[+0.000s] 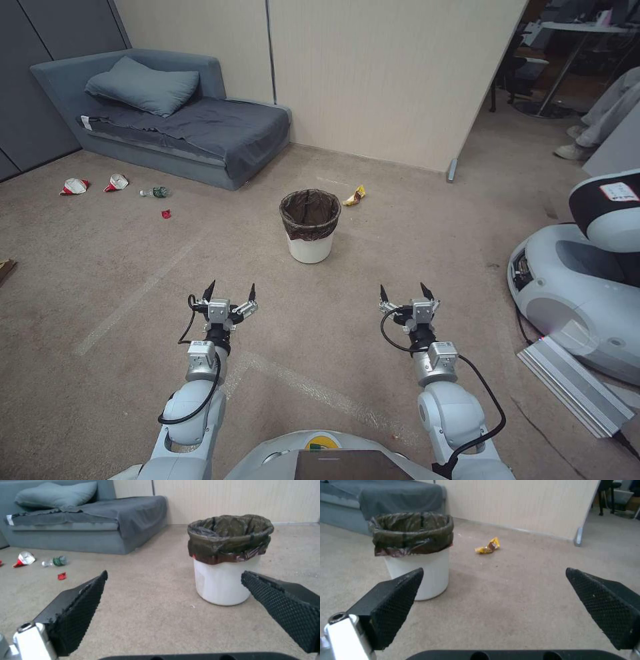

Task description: Pick up the trash bin, then pick up the garbage from the floor and place it into the trash bin.

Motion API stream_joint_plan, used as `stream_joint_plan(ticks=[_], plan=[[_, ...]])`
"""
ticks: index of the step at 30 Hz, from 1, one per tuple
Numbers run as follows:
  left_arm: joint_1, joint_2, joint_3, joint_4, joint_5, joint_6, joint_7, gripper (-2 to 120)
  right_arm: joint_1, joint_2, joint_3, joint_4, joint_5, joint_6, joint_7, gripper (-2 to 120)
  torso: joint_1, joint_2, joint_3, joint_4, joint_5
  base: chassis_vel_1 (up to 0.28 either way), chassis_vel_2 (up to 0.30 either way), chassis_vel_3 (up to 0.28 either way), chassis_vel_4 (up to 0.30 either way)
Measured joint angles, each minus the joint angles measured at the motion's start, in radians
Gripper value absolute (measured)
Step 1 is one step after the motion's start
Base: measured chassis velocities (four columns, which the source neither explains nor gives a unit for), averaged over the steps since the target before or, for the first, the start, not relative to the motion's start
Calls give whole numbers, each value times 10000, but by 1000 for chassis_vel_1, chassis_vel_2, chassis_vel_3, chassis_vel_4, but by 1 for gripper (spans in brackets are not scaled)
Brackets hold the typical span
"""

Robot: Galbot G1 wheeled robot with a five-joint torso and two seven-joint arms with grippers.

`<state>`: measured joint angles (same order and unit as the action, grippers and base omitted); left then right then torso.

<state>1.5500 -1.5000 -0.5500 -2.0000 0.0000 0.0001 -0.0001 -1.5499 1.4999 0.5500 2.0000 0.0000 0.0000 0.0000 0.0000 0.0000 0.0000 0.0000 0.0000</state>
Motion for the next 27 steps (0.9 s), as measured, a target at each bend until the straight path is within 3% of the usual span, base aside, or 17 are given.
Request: stream_joint_plan(ticks=[9,12,13,14,16,17,18,27], plan=[[0,0,0,0,-1,0,0,100,0,0,0,0,0,1,0,100,0,0,0,0,0,0,0,0,0],[-29,202,-227,-378,38,278,-323,100,-30,48,35,8,-8,60,19,100,0,-1,3,4,-14,0,0,0,0],[6,391,-373,-742,74,413,-480,100,-107,145,109,62,-62,176,78,100,0,0,-2,-5,10,0,0,0,0],[105,475,-370,-923,61,482,-516,100,-275,401,241,231,-202,462,205,100,0,0,-2,3,24,0,0,0,0],[257,581,-367,-1042,-62,507,-528,100,-718,961,631,613,-539,1120,548,100,0,0,0,-7,-27,0,0,0,0],[257,581,-367,-1042,-62,507,-528,100,-718,961,631,613,-539,1120,548,100,0,0,0,-7,-27,0,0,0,0],[290,596,-393,-1098,-60,499,-524,100,-766,1043,666,665,-591,1216,588,100,-1,0,-1,-6,4,0,0,0,0],[541,620,-385,-1328,-30,508,-513,100,-1081,1109,640,1345,-288,561,872,100,0,0,-1,1,-1,0,0,0,0]])
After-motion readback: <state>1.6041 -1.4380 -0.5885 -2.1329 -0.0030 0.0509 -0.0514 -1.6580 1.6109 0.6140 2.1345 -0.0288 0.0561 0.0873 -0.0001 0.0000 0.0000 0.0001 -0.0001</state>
